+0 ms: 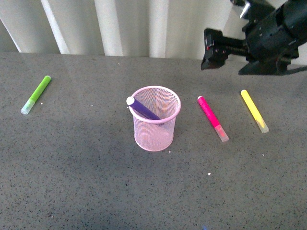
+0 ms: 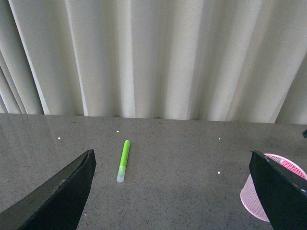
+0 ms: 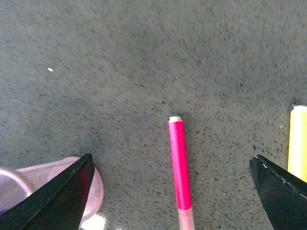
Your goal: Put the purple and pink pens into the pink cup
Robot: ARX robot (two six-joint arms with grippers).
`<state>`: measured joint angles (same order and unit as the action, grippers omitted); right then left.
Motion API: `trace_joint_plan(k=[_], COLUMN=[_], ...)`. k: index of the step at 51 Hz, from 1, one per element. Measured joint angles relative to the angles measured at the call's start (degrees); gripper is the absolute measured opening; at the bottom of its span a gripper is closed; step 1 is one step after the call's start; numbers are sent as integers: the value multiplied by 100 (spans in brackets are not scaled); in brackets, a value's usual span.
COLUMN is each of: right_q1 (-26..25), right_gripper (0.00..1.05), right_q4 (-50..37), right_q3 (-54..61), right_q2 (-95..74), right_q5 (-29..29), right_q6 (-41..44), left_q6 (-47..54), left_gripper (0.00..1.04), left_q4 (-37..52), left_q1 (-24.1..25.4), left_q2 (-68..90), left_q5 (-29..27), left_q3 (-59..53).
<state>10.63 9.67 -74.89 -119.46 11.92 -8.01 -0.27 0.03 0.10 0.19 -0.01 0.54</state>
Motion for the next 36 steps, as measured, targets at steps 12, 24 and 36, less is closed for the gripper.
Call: trace_joint_plan(k=[12, 24, 36], right_q1=[98, 236, 210], right_gripper=[98, 98, 98], right_q4=[96, 199, 199], right_q3=[-505, -922, -1010], right_q2=[-973, -1318, -1600], right_q5=[-212, -199, -184], right_q6=[317, 529, 520], left_q6=[0, 0, 0], left_gripper=[98, 98, 98], left_q4=[0, 0, 0], left_q1=[-2, -2, -2], left_q2=[0, 0, 2], left_q5=[0, 0, 0], left_q3=[0, 0, 0])
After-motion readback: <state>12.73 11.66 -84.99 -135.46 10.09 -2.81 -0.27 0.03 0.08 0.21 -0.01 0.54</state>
